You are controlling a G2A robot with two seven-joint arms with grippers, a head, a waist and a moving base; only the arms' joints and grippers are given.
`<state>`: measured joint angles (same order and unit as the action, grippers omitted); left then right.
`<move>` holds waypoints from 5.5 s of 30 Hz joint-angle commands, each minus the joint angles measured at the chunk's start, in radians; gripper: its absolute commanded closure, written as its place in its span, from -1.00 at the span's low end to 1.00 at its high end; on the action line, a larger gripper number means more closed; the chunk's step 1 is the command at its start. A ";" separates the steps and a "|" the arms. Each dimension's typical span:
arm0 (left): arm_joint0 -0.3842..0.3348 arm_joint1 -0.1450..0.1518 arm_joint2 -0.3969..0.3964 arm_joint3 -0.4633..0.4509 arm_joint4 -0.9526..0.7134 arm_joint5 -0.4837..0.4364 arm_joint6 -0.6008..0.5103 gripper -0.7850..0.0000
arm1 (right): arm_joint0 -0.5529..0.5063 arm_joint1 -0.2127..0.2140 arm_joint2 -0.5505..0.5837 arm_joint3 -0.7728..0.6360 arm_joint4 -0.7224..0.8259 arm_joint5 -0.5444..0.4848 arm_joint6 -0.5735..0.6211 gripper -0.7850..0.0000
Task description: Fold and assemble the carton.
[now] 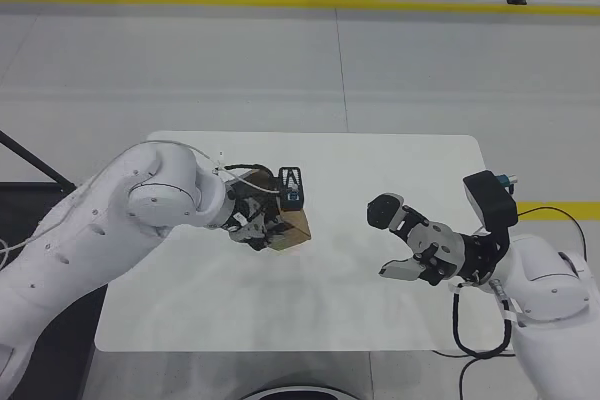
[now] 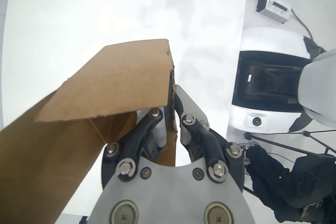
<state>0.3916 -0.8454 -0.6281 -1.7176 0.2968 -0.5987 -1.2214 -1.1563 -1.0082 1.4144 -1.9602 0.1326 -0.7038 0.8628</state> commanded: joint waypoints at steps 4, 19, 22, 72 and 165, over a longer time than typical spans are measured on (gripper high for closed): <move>-0.032 -0.022 0.073 0.030 0.107 0.003 -0.003 1.00 | 0.000 0.000 0.000 0.000 0.000 0.000 0.000 -1.00; -0.068 -0.039 0.208 0.077 0.332 -0.063 0.063 1.00 | 0.000 0.000 0.000 0.000 0.000 0.000 0.000 -1.00; -0.094 -0.038 0.257 0.085 0.348 -0.061 0.061 1.00 | 0.000 0.000 0.000 0.000 0.000 0.000 0.000 -1.00; -0.221 -0.105 0.458 0.194 0.268 -0.079 0.078 -0.51 | 0.000 0.000 0.000 0.000 0.000 0.000 0.000 -1.00; 0.133 0.265 0.085 0.293 -0.561 -0.382 0.624 -1.00 | 0.195 -0.012 -0.222 0.190 0.058 0.390 0.071 -1.00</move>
<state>0.5118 -0.5807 -0.5398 -1.4253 -0.2654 -0.9791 -0.6018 -0.9606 -1.0198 1.1991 -1.7674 0.2044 -0.3223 0.9303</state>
